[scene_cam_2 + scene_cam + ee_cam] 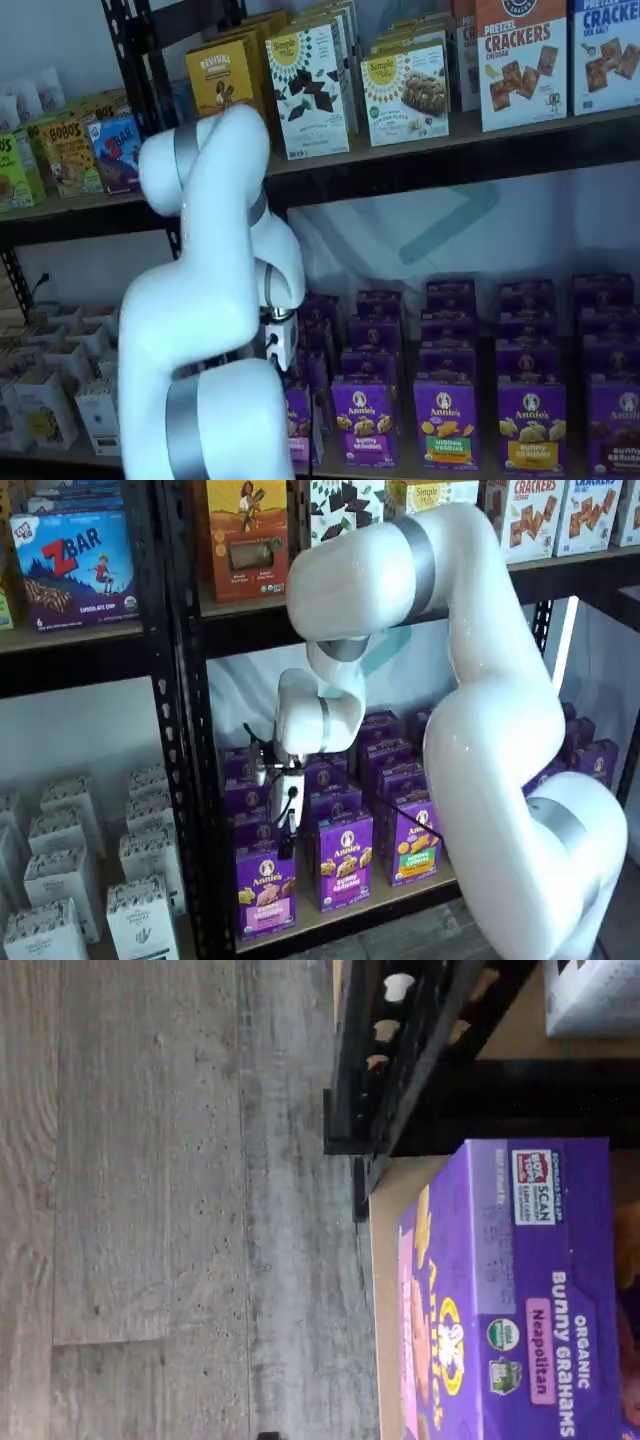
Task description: Pick up the purple box with a pink patch in the middle, on the bottom shelf, the first box from the left
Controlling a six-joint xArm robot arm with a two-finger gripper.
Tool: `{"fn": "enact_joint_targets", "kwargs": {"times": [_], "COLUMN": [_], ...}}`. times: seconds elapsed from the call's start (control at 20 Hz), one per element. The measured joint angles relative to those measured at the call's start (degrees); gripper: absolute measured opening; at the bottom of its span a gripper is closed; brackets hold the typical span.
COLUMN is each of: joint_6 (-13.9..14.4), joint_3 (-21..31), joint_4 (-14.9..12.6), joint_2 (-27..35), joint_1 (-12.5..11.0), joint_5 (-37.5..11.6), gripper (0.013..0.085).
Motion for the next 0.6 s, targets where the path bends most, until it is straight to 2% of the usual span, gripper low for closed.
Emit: {"fn": "enact_joint_targets", "kwargs": {"times": [0.6], "joint_6": [2.0], "joint_3": [-6.6], "joint_4": [-2.7], "joint_2": [6.8], "joint_1": [-0.5], "joint_5": [0.7], "gripper": [0.085]}}
